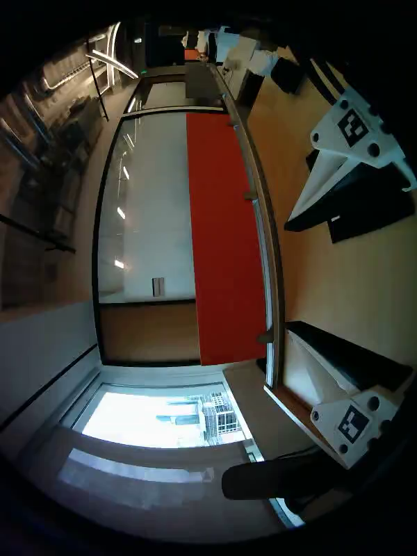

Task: Fold towel

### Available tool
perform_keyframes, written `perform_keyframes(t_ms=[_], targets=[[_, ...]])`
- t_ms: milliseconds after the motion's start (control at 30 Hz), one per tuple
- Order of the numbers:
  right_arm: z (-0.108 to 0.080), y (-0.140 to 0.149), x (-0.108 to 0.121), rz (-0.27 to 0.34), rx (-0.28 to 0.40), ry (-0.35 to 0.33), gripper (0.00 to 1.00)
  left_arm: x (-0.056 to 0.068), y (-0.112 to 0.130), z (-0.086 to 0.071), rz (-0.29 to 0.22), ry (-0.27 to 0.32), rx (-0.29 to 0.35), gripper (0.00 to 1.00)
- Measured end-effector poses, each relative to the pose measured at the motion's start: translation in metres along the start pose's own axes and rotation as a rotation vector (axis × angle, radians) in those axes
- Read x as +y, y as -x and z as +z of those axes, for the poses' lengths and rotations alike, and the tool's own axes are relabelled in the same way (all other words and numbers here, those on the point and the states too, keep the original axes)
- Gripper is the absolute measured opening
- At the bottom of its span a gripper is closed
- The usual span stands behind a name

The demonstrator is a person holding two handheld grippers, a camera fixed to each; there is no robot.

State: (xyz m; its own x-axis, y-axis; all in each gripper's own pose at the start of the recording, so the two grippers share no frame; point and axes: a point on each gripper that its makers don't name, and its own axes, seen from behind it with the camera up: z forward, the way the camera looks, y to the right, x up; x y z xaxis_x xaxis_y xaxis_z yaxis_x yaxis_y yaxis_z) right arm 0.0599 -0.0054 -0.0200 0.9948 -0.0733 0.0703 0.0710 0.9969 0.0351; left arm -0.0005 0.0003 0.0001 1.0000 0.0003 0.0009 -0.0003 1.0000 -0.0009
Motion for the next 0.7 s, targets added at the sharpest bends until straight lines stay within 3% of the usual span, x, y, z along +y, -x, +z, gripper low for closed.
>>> perform_keyframes(t_ms=[300, 700], targets=[[0.001, 0.012, -0.022, -0.059, -0.067, -0.113, 1.00, 0.019, 0.027, 0.001, 0.042, 0.074, -0.069, 0.96], [-0.003, 0.054, -0.068, -0.184, -0.209, -0.357, 1.00, 0.042, 0.058, 0.002, 0.103, 0.235, -0.176, 0.96]])
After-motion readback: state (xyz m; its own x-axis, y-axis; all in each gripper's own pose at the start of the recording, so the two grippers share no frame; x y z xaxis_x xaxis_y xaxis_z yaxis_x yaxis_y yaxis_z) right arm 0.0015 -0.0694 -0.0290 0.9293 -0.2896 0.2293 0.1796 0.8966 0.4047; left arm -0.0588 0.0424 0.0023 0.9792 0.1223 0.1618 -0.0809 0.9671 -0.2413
